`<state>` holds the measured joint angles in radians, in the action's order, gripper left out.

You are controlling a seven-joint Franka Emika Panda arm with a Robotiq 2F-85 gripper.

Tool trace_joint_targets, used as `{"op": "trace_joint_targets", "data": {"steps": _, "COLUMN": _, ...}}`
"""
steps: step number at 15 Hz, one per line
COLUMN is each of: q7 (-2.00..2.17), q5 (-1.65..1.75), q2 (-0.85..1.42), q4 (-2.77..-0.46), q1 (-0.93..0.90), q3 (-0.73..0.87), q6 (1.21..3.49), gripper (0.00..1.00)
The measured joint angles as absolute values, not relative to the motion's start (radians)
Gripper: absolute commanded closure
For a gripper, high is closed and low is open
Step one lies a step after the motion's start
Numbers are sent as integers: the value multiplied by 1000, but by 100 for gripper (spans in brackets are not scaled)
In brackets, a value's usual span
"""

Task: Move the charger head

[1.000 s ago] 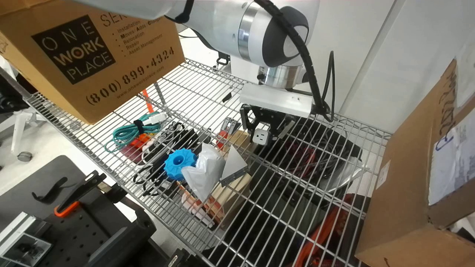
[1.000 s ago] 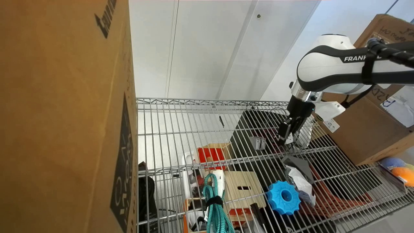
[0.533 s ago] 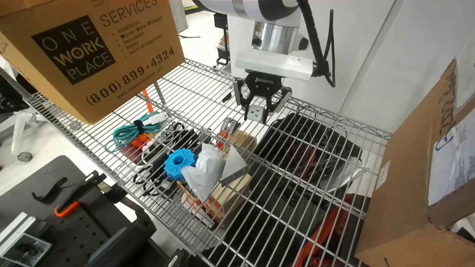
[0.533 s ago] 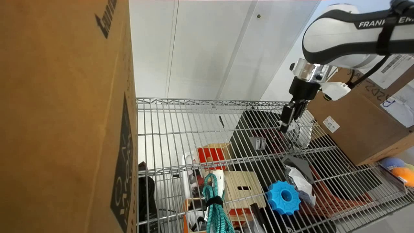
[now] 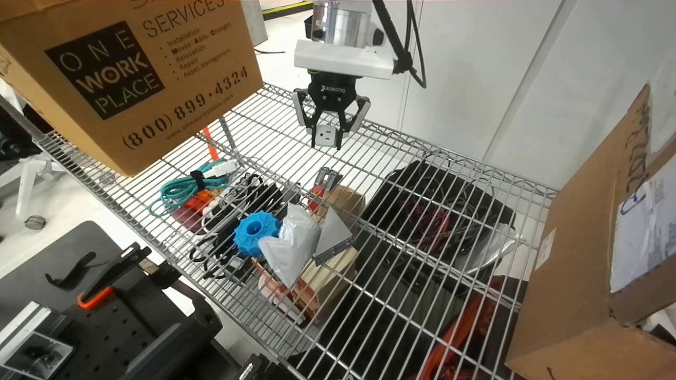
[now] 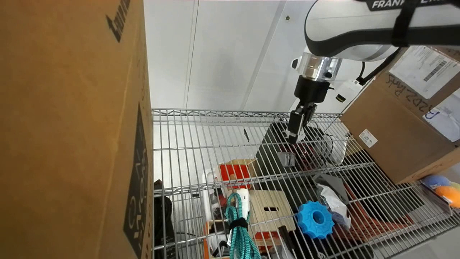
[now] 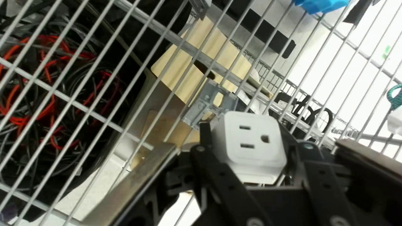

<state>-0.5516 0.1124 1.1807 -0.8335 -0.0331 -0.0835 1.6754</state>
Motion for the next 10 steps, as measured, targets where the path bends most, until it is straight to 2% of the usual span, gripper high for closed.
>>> {"op": "trace_joint_targets", "data": {"steps": 10, "q7": -643, "q5": 133, "q2": 1320, "q4": -645, "q1": -55, "q3": -77, "q6": 1671, "gripper": 77}}
